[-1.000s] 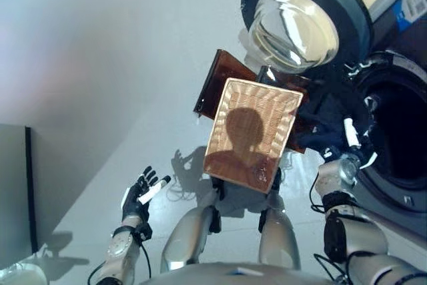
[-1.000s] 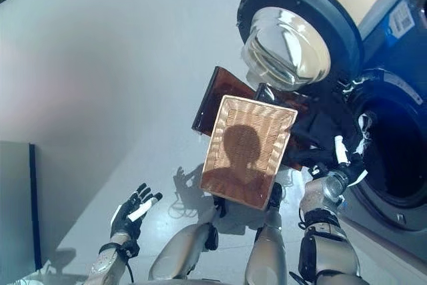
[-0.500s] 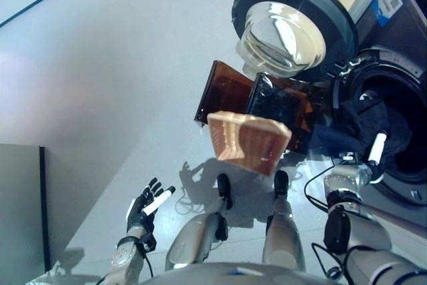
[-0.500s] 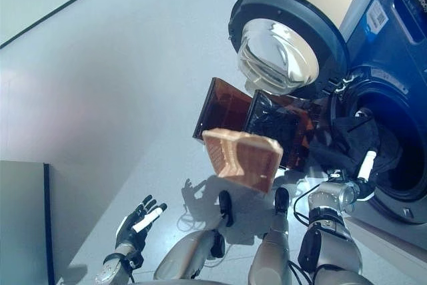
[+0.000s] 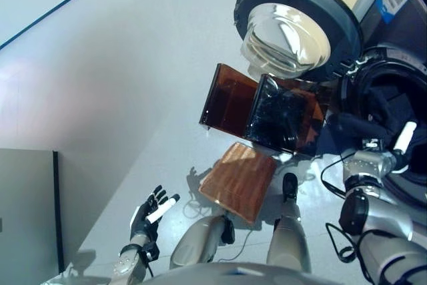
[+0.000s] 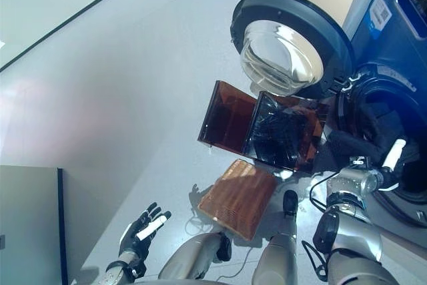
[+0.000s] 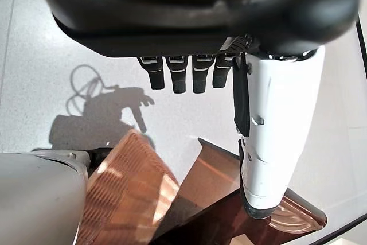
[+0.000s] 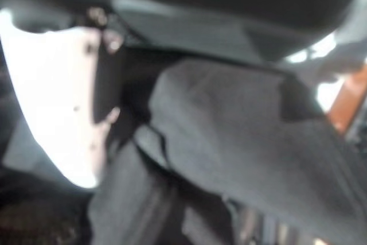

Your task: Pick up the clothes and place them into the washing machine

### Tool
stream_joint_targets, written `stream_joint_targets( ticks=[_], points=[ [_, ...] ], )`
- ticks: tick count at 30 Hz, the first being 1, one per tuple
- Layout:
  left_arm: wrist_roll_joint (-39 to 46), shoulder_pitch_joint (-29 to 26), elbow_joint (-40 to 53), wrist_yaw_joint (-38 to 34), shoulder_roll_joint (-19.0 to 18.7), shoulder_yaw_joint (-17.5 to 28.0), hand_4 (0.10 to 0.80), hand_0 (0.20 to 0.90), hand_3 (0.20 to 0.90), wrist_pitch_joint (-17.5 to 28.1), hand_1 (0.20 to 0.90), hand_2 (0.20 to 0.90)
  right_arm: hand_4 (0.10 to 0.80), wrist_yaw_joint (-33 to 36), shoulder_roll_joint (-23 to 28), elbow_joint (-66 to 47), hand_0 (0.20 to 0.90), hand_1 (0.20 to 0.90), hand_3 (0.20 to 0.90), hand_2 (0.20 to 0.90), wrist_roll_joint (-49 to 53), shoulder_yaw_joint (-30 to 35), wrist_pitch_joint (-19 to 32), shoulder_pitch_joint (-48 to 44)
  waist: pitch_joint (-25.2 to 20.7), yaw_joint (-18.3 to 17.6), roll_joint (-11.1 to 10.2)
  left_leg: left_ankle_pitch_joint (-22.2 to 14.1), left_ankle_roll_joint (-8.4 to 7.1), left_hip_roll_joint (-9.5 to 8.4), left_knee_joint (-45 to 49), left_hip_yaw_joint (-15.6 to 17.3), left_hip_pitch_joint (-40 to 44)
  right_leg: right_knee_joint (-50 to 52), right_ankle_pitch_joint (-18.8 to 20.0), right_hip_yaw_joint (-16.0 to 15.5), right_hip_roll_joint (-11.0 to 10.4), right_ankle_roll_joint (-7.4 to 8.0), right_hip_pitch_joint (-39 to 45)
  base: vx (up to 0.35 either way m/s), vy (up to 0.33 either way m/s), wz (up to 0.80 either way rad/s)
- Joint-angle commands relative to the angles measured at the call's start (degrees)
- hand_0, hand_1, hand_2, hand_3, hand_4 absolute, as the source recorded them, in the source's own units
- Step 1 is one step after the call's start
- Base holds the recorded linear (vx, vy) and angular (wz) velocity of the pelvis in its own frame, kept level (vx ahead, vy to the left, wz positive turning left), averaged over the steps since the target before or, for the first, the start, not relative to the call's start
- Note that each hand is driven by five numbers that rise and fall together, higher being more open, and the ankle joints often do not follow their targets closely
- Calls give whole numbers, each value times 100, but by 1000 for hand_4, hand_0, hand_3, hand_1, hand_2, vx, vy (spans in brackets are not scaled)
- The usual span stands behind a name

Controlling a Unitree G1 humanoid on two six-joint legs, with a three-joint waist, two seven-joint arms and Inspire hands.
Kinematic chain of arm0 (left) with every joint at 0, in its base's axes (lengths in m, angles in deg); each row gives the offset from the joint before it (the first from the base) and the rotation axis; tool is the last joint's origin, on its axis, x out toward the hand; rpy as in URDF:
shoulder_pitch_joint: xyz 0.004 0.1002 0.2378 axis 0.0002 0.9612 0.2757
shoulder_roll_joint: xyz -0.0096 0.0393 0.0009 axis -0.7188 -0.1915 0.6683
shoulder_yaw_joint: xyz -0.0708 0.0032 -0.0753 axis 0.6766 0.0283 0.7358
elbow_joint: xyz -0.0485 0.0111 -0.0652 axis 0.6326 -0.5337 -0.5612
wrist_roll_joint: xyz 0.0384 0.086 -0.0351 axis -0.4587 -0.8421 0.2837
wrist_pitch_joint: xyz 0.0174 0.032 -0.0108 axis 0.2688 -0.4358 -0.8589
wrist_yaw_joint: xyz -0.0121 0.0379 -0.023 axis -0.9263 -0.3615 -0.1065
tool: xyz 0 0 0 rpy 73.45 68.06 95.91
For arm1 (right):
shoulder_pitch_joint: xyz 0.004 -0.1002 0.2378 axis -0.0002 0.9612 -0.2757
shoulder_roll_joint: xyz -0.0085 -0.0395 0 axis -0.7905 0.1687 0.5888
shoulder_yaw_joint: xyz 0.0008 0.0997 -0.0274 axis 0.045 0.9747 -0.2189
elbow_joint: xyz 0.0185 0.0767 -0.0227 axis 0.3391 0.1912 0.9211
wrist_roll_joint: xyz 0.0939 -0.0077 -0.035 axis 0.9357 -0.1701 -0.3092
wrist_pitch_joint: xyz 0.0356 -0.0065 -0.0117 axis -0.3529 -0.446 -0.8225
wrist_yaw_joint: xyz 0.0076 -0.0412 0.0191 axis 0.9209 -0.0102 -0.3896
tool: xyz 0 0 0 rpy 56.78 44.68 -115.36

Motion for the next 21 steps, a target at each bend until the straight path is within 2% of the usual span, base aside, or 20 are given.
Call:
stream_joint_targets(
  ticks=[1,12,21],
  points=[
    [195,36,167,-68,-103,-124,800,900,900,204,900,900,300,-14,849,0,200,200,200,200,10,-119,397,-428,-133,140,56,-17,-554,79,-47,-502,-106,734,-830,-536,276,-290,-116,0,-48,7],
    [257,112,292,-36,-115,-158,800,900,900,170,900,900,300,193,1488,-47,200,200,200,200,216,199,652,-642,-177,209,126,78,-722,236,-47,-560,-143,748,-952,-672,364,-350,-103,11,-86,6],
    [345,218,518,-6,-184,-292,800,900,900,152,900,900,300,692,2723,173,200,200,200,200,-10,214,706,-1047,-262,230,192,165,-847,314,-47,-601,-154,775,-1016,-706,391,-369,-136,22,-65,1]
  ],
)
